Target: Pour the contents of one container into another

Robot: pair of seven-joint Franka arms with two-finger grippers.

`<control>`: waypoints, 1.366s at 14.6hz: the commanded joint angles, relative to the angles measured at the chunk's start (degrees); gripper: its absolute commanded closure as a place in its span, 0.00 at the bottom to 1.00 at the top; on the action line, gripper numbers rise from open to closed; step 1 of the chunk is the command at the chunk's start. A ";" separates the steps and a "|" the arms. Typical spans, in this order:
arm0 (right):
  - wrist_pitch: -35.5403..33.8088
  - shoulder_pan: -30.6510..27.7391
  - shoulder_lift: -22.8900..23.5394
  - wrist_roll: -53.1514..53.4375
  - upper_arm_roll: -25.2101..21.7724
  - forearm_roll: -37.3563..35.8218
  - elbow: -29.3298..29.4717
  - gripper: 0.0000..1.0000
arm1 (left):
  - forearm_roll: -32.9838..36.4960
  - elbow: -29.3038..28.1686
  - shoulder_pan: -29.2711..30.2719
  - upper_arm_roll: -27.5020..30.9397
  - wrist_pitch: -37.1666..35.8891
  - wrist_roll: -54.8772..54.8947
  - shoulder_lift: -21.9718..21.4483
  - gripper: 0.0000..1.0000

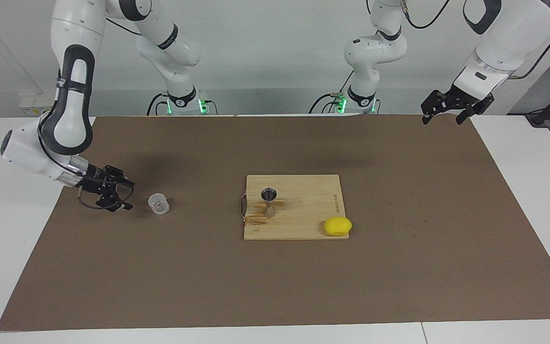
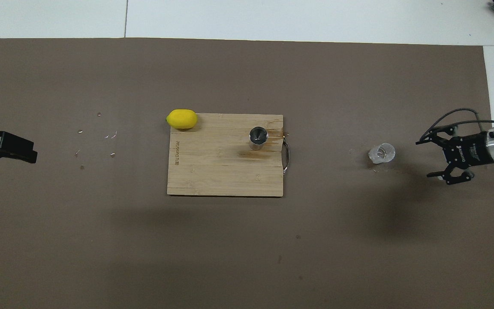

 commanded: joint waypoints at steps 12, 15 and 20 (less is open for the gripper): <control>-1.37 18.23 -13.63 -18.79 0.93 -23.35 -0.05 0.00 | -0.30 -0.19 0.40 -0.24 0.23 0.37 -0.18 0.00; -5.58 19.55 -15.32 -19.05 0.93 -23.70 4.16 0.00 | -0.30 -0.19 0.40 -0.24 0.23 0.37 -0.09 0.00; -10.94 19.02 -14.88 -19.40 0.93 -25.98 13.74 0.00 | -0.30 -0.11 0.40 -0.24 0.23 0.37 -0.09 0.00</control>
